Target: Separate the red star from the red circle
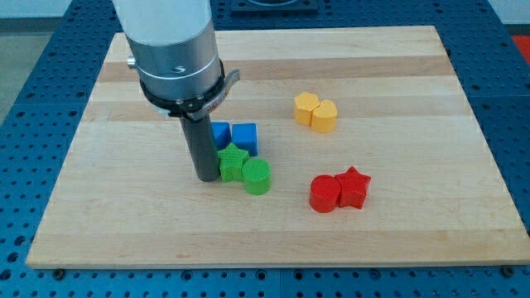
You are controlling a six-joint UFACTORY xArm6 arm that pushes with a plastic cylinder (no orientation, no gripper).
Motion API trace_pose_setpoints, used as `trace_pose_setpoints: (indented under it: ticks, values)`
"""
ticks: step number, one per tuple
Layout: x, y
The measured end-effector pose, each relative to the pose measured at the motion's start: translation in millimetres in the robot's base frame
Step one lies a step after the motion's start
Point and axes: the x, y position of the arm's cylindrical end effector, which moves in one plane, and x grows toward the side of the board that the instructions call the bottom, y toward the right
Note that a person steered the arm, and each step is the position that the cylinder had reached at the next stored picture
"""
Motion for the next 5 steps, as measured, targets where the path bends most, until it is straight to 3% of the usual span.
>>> trace_pose_setpoints:
  ticks: [1,2,3,5]
  values:
    - [58,0]
    - [69,9]
    - [35,66]
    - [16,67]
